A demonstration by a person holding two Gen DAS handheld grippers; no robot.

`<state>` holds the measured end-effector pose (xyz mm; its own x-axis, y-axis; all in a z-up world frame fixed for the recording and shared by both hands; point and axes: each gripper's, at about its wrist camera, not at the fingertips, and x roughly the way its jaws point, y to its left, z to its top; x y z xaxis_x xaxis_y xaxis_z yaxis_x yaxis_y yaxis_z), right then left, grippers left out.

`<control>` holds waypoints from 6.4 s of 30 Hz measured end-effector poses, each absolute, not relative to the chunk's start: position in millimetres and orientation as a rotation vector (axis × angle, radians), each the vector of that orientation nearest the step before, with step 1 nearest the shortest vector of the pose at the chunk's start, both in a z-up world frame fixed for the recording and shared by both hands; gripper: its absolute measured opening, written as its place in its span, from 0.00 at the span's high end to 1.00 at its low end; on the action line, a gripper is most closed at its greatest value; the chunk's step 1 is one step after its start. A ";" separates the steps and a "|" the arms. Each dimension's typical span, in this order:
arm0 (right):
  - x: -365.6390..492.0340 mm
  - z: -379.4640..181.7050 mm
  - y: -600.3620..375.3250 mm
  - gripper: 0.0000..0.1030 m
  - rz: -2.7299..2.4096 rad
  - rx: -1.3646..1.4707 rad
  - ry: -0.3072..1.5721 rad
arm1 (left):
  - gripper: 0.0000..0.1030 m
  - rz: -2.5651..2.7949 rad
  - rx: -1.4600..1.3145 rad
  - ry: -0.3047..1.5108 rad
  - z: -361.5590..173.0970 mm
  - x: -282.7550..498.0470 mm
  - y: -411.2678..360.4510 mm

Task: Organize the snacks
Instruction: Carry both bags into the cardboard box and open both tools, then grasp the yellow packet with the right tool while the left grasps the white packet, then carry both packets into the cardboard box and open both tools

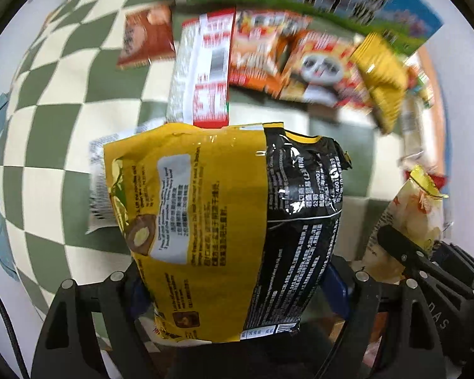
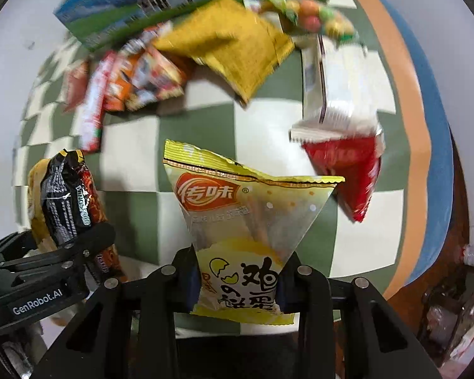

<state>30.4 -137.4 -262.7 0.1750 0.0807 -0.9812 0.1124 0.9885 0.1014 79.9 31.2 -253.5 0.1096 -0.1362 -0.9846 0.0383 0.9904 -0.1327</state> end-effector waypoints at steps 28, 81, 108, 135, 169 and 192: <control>419.0 -141.1 -186.2 0.63 0.223 0.106 1.306 | 0.17 -0.163 -0.154 1.418 -141.7 464.7 -30.3; 325.4 -67.1 -170.2 0.05 0.038 0.056 1.107 | 0.05 -0.073 -0.081 1.100 -61.7 336.4 10.4; 213.1 -250.4 -138.2 0.38 0.226 -0.026 1.524 | 0.05 0.174 -0.083 1.528 -268.8 142.5 114.1; 163.5 -275.7 -156.2 0.43 0.084 0.097 1.556 | 0.54 0.152 -0.114 1.547 -317.8 135.3 99.9; 401.5 -110.4 -223.2 0.56 0.096 0.181 1.310 | 0.56 -0.012 0.085 1.308 -129.1 456.4 1.5; 481.5 -187.7 -213.9 0.08 0.037 0.150 1.467 | 0.06 0.019 0.010 1.450 -193.0 501.4 15.1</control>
